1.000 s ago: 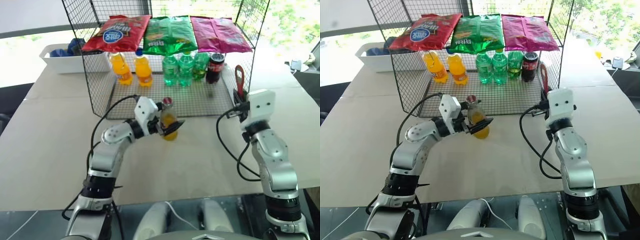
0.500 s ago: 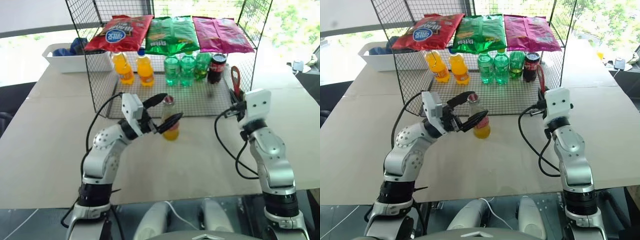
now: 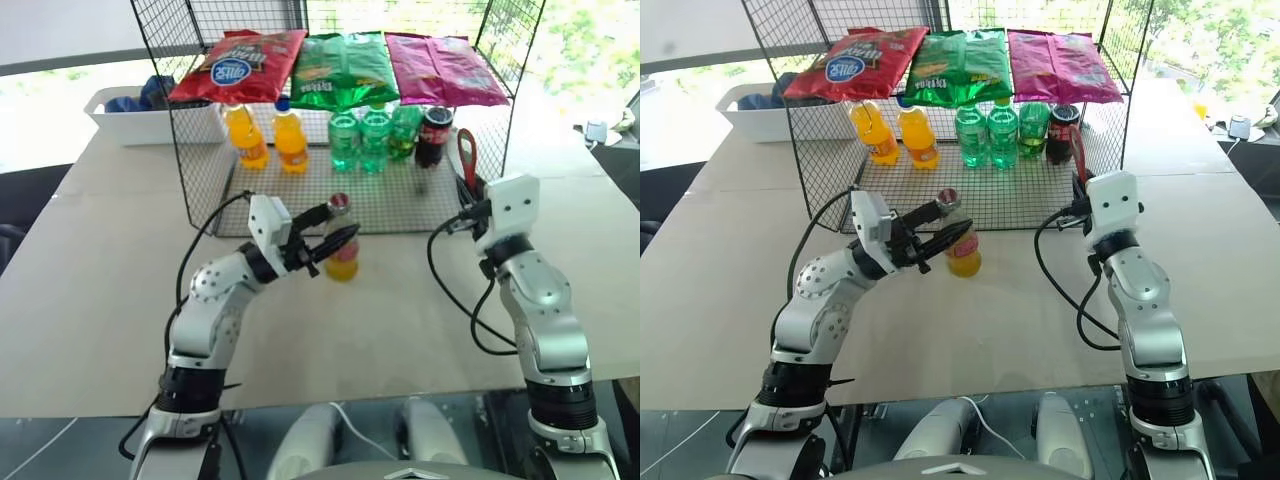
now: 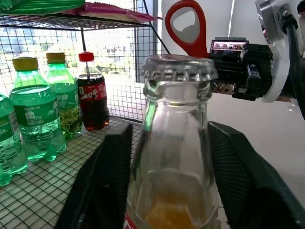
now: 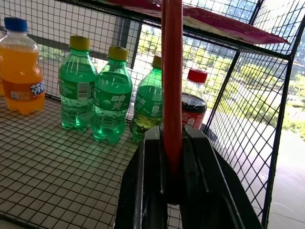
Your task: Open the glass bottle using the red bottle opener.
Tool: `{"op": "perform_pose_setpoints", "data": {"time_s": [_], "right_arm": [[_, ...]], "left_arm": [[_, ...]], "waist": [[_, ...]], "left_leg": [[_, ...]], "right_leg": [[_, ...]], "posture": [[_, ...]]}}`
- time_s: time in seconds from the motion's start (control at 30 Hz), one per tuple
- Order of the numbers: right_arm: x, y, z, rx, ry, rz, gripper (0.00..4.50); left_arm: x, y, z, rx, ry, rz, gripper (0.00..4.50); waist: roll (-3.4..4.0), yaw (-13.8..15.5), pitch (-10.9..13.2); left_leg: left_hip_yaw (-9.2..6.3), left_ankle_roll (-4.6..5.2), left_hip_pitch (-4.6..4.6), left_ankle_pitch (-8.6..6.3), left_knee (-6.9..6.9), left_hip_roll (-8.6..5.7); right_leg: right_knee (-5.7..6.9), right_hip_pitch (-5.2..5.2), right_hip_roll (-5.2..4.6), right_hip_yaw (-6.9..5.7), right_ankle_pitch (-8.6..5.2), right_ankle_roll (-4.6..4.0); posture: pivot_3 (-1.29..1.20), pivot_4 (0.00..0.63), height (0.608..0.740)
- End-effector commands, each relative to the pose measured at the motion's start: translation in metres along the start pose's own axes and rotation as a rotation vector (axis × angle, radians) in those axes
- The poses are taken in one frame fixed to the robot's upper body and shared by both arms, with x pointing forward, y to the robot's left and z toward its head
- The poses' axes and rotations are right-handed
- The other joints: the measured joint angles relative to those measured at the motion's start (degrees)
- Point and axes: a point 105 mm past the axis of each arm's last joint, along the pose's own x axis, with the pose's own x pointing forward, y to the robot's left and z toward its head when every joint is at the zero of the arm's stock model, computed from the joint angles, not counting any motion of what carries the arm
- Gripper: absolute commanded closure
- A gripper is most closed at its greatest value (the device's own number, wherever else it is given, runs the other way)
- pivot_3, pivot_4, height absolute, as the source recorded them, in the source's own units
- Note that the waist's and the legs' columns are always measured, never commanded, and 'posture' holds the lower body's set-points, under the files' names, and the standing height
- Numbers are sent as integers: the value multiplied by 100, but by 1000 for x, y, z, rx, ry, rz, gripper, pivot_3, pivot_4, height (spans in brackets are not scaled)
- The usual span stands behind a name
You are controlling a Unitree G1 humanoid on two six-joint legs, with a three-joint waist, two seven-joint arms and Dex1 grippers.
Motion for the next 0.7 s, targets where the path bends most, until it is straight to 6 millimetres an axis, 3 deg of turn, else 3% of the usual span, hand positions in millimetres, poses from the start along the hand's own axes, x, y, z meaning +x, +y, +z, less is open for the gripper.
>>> {"op": "perform_pose_setpoints", "data": {"time_s": [0.03, 0.17, 0.47, 0.7], "right_arm": [[2, 5, 15, -21, -64, 30, 4500], [1, 16, 17, -21, -64, 82, 4500], [4, 67, 24, -288, -169, 343, 4500], [10, 88, 22, -420, -294, 386, 4500]], "left_arm": [[1, -5, -7, 2, 26, -25, 2927], [1, -5, -10, 9, 35, -31, 2927], [1, -4, -12, 16, 41, -30, 2927], [0, 0, -15, 25, 56, -11, 2927]], "waist": [[0, 4, 0], [0, 3, -1], [-1, 0, -3], [-6, 1, -7]], "left_leg": [[0, 0, 0, 0, 0, 0], [0, 0, 6, 0, 0, 0], [0, 0, 9, 0, 2, 1], [2, 0, 16, 0, 2, 1]], "right_leg": [[0, 1, 0, 0, 0, 0], [0, 7, 0, 0, 0, 0], [0, 7, 1, -1, 0, 0], [1, 10, 2, -1, 0, 0]], "posture": [[0, 150, 740], [0, 150, 740], [0, 150, 740], [0, 150, 740]]}}
